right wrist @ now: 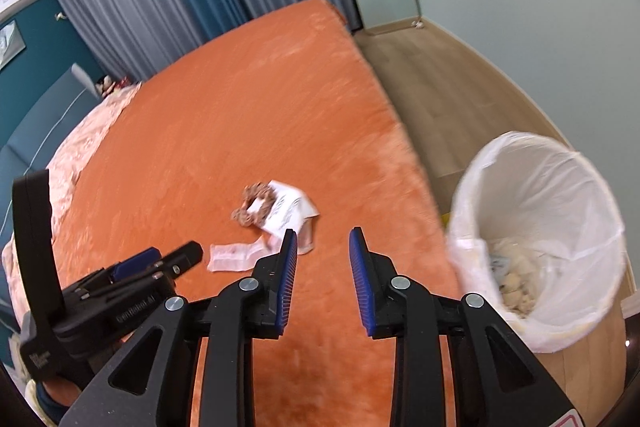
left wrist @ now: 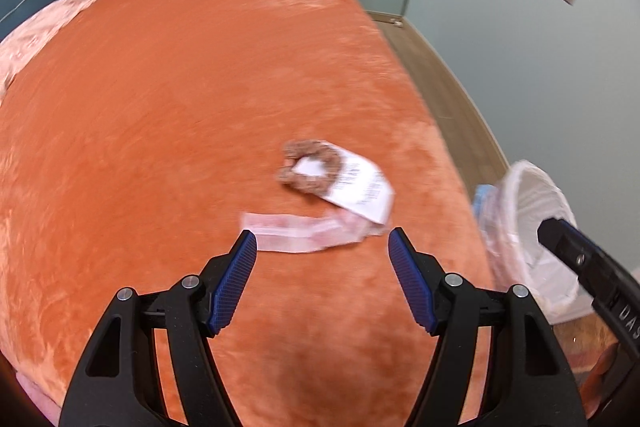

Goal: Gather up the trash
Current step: 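Move both open tools back to the scrunchie and white card on the bed, then grasp the pink scrunchie with the left tool while the right tool grasps the white hotel card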

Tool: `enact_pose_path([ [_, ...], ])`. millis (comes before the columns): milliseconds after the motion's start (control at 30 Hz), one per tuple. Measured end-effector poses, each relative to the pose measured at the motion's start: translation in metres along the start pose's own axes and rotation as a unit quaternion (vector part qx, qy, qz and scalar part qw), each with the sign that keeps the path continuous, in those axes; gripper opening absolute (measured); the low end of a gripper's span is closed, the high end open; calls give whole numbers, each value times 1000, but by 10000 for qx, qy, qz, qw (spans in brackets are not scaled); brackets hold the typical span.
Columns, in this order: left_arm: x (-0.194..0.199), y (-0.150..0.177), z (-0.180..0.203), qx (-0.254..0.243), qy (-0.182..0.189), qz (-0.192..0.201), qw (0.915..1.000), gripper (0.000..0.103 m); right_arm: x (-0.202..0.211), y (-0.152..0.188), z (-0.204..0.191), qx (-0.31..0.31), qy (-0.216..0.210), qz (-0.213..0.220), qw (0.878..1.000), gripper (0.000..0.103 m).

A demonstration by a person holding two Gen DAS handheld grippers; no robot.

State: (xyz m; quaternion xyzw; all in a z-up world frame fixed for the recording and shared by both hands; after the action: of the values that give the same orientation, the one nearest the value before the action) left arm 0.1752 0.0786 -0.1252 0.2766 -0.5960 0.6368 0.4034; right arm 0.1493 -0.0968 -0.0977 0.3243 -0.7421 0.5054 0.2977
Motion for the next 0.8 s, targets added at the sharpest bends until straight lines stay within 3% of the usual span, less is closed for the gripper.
enact_pose_path([
  [67,-7,-2,-16,114,-84,-43,9999,70,-17,3,-7,19,-34,-123,9999,28],
  [267,-36,-16,-49,384,-155,-163,9990,71,-65,4,-21,51,-72,-437,9990,28],
  [800,-132,-50,-48,664,189,-751,9948,71,-161,-4,-25,-16,11,-890,9960,28],
])
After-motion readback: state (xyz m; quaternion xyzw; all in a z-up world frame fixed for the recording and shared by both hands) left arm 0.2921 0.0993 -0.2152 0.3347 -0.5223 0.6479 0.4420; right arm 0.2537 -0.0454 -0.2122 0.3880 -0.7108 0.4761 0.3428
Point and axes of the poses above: each gripper's, at about its wrist camera, not at the fingertips, and x roughly against the way its jaws point, z to its right, y to its underside, the point moved 5 cm from there along -x, roughly the way its jaws point, and after that the axes turned 3 degrees about -x, right-handed, at the moved point
